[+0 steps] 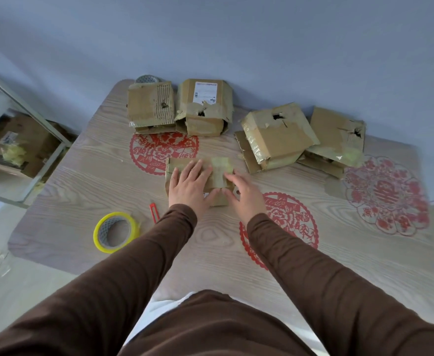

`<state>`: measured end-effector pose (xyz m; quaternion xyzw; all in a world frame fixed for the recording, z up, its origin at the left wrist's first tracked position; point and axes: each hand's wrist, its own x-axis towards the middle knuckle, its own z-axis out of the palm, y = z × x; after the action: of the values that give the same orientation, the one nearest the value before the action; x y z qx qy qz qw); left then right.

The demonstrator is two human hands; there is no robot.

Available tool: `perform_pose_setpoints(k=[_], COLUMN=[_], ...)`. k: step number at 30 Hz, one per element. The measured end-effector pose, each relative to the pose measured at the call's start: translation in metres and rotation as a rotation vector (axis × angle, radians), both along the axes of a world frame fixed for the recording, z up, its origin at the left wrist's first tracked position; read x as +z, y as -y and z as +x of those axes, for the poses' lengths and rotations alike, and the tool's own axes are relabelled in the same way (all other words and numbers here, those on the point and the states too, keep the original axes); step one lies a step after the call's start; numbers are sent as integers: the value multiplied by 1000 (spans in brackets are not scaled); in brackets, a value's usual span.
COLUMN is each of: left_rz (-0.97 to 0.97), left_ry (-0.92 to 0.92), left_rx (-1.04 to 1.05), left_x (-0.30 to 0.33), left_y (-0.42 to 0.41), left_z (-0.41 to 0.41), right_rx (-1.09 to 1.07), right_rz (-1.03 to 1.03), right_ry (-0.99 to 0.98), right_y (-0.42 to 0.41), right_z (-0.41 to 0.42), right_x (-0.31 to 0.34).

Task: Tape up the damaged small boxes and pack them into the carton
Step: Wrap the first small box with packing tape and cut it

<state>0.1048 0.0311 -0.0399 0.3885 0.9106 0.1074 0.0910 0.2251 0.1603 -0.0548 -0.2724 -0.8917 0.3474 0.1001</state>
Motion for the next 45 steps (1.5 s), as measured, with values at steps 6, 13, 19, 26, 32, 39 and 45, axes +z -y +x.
perform_pose_setpoints(k=[6,13,19,26,32,39,45], left_rz=[42,7,125,-12,44,214,424], left_ry=[-92,-42,-7,-84,-82,124,777], left_rx=[-28,-50,-145,-234,-280,-21,539], left_x=[-15,-12,-2,-22,-35,-24,0], left_y=[9,9,40,39,34,31,21], left_z=[7,6,-14,-23,-29,-25,-11], right_rx=[40,8,69,369,448,368,-185], right_rz=[113,102,186,427,549,288,-567], right_ry=[-6,45,-6,246,383,291,95], right_y=[13,19,6,-5,-5,-6,10], right_z=[8,2,48,13,-1,-1,4], right_x=[-8,-4,-4,4,-10,1,8])
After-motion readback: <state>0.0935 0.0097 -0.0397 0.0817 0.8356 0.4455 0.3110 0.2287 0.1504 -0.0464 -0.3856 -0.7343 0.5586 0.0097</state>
